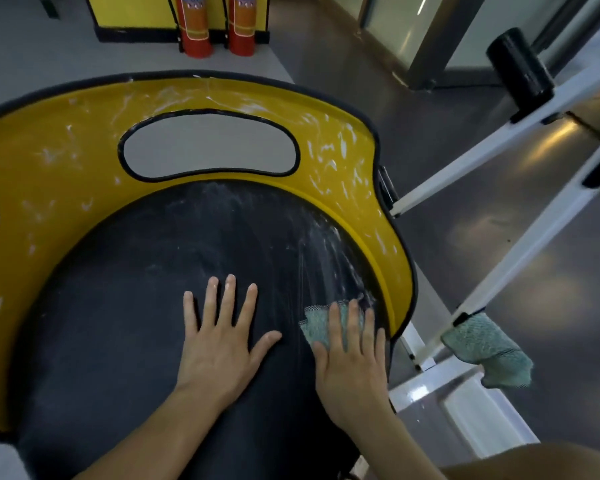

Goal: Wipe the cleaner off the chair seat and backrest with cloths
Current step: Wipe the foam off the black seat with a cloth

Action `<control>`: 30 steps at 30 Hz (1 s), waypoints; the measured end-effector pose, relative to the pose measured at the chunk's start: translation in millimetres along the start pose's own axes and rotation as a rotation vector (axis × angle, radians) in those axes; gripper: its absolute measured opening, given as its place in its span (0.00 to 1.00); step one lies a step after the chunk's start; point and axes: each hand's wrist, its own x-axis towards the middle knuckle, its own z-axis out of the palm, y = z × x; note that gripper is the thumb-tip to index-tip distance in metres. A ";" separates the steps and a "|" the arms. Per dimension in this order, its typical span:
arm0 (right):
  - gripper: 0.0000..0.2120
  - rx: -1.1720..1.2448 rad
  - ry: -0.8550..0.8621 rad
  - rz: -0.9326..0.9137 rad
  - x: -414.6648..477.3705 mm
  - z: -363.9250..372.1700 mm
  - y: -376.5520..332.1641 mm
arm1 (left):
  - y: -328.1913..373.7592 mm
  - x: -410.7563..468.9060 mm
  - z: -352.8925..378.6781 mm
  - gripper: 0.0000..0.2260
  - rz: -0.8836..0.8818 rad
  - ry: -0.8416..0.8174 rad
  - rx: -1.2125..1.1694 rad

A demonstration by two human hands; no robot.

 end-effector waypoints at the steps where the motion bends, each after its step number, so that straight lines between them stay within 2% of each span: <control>1: 0.32 0.004 0.007 -0.008 7.2 1.4 0.6 | 3.5 3.1 -1.1 0.36 0.047 0.004 -0.002; 4: 0.32 0.021 0.009 -0.035 38.8 -5.1 1.3 | 22.9 12.9 0.3 0.32 0.146 0.018 -0.058; 16: 0.30 0.060 -0.091 -0.111 196.4 -46.3 -13.2 | 34.2 13.6 6.3 0.30 0.097 0.026 -0.112; 20: 0.30 0.067 -0.069 -0.133 184.6 -46.8 -8.1 | 34.3 12.7 5.6 0.30 0.088 0.009 -0.097; 27: 0.31 0.021 -0.041 -0.120 71.2 -28.8 9.9 | 34.0 12.7 1.6 0.30 0.089 -0.006 -0.108; 30: 0.32 0.006 -0.020 -0.115 57.4 -20.4 13.3 | 34.0 11.6 3.1 0.30 0.089 0.000 -0.104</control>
